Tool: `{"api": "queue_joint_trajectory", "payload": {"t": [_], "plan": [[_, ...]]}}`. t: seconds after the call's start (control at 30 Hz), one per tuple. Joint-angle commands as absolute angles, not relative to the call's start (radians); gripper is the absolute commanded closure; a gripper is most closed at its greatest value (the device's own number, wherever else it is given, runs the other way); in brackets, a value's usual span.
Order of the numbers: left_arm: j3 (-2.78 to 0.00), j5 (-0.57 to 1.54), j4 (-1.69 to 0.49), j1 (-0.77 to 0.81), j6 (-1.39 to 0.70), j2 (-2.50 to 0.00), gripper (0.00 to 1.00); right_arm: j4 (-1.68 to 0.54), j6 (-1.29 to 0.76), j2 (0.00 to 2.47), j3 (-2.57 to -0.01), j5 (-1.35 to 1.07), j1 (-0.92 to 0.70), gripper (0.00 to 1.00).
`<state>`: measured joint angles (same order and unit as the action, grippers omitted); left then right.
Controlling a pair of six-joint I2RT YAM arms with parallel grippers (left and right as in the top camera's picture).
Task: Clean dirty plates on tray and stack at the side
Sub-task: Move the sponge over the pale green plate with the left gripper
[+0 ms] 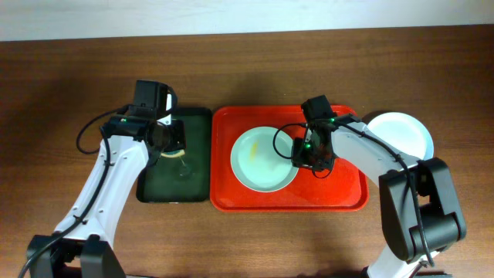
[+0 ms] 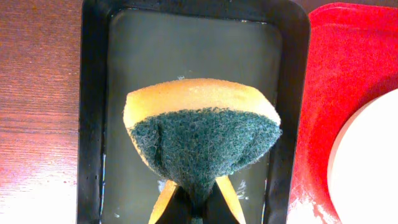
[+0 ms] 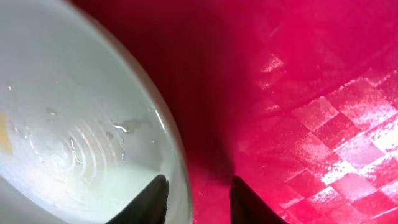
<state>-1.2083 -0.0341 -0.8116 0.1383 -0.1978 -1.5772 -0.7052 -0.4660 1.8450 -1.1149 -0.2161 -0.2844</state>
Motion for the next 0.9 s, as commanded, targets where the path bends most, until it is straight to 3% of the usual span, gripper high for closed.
{"api": "queue_joint_trajectory", "payload": {"t": [0.0,0.07,0.17,0.47,0.67,0.87], "plan": [[-1.227,-0.046,-0.813,0.142,-0.192,-1.565,1.00,-0.702,-0.465,1.854,-1.109,-0.203,-0.290,0.79],[-1.227,-0.046,-0.813,0.142,-0.192,-1.565,1.00,-0.702,-0.465,1.854,-1.109,-0.214,-0.290,0.79],[-1.227,-0.046,-0.813,0.142,-0.192,-1.565,1.00,-0.695,-0.466,1.854,-1.109,-0.214,-0.290,0.96],[-1.237,0.021,-0.849,0.142,-0.192,-1.568,1.00,-0.658,-0.465,1.854,-1.109,-0.305,-0.290,0.96],[-1.435,0.056,-1.011,0.141,-0.161,-1.617,1.00,-0.638,-0.465,1.854,-1.109,-0.364,-0.290,0.96],[-1.464,0.058,-1.019,0.150,-0.163,-1.685,1.00,-0.639,-0.465,1.854,-1.108,-0.363,-0.290,0.96]]}}
